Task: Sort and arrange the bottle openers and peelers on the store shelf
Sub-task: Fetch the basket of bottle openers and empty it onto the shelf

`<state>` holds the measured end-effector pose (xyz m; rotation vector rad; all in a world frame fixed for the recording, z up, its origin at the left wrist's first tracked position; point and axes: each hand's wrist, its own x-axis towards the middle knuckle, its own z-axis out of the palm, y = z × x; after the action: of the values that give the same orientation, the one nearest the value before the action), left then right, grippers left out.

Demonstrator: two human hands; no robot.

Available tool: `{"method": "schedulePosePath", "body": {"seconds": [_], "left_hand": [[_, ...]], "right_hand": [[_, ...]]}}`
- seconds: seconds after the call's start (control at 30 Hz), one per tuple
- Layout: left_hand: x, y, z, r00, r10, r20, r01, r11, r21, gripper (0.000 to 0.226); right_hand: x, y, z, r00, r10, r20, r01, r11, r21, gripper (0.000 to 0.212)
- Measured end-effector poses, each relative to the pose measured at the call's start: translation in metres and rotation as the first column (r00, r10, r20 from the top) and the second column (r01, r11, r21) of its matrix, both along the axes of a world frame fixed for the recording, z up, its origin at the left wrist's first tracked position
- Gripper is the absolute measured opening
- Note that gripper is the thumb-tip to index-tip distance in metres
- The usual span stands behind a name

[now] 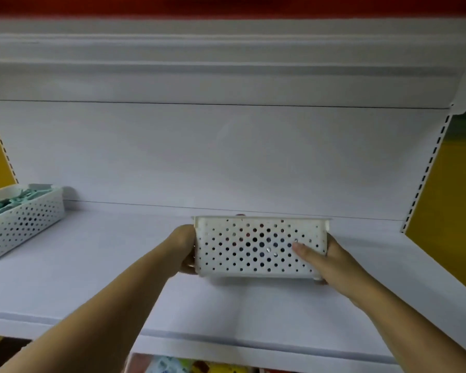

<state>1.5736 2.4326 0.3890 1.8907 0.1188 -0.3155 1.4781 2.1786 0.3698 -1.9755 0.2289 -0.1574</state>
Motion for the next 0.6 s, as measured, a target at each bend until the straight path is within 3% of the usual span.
{"method": "schedulePosePath", "body": {"seconds": [0.17,0.47,0.53,0.6], "left_hand": [[0.030,-0.003,0.012,0.994,-0.091,-0.066,0.101,0.982,0.162,0.037],[0.053,-0.008,-0.009,0.999,-0.040,0.014,0.036,0.970,0.242,0.041],[0.057,-0.009,-0.019,0.999,-0.020,0.028,0.013,0.975,0.223,0.044],[0.056,-0.012,-0.031,0.998,0.022,0.067,-0.033,0.985,0.171,0.047]], "right_hand": [[0.032,-0.004,0.017,0.991,-0.116,-0.063,0.100,0.972,-0.212,0.064],[0.081,-0.017,0.039,0.955,-0.101,-0.277,0.076,0.992,-0.100,0.069],[0.088,-0.015,0.039,0.953,-0.143,-0.268,0.118,0.987,-0.109,0.071],[0.096,-0.014,0.037,0.956,-0.245,-0.160,0.205,0.951,-0.231,0.074]]}}
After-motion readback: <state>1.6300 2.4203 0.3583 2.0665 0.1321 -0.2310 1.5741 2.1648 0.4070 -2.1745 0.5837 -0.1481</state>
